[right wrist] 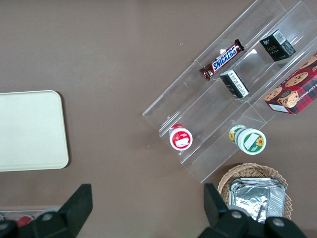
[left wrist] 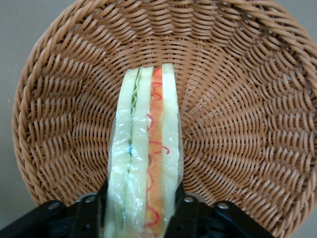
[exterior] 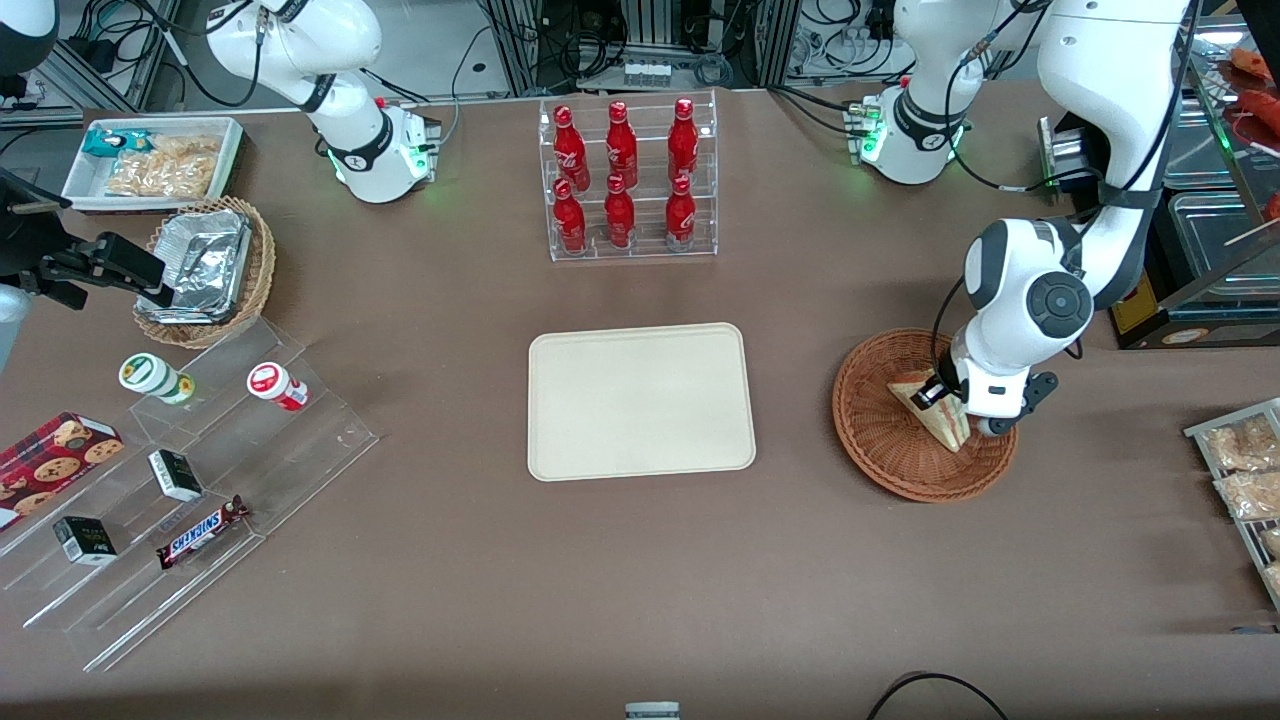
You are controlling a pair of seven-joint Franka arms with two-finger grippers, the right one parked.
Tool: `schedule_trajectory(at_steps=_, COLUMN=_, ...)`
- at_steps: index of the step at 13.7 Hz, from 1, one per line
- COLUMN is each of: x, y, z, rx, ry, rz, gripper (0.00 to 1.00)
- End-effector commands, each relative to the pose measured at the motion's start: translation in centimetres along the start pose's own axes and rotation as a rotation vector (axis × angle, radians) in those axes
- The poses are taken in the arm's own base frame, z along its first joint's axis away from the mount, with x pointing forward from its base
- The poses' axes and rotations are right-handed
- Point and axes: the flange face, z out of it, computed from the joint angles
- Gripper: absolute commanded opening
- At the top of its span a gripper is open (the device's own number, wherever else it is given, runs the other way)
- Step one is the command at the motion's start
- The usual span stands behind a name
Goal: Place sandwich from basket to tray
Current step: 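Lower the left gripper and close it on the wrapped sandwich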
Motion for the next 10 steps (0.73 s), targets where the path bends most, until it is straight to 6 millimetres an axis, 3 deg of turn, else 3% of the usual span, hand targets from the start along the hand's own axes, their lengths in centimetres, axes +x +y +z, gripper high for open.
schedule_trajectory(at_steps=1, x=0.0, y=0.1, z=-2.6, rx=-0.009, ry=0.016, rz=0.011, gripper=0.1)
schedule_trajectory(at_steps=5, x=0.5, y=1.9, z=-7.0, rx=0.053, ry=-0.052, rz=0.206, gripper=0.1)
schedule_trajectory(at_steps=7, x=-0.5, y=4.2, z=-8.4, rx=0.098, ry=-0.123, rz=0.435, gripper=0.1)
schedule_trajectory(at_steps=10, x=-2.3, y=7.4, z=-10.5, rx=0.134, ry=-0.169, rz=0.565, gripper=0.13)
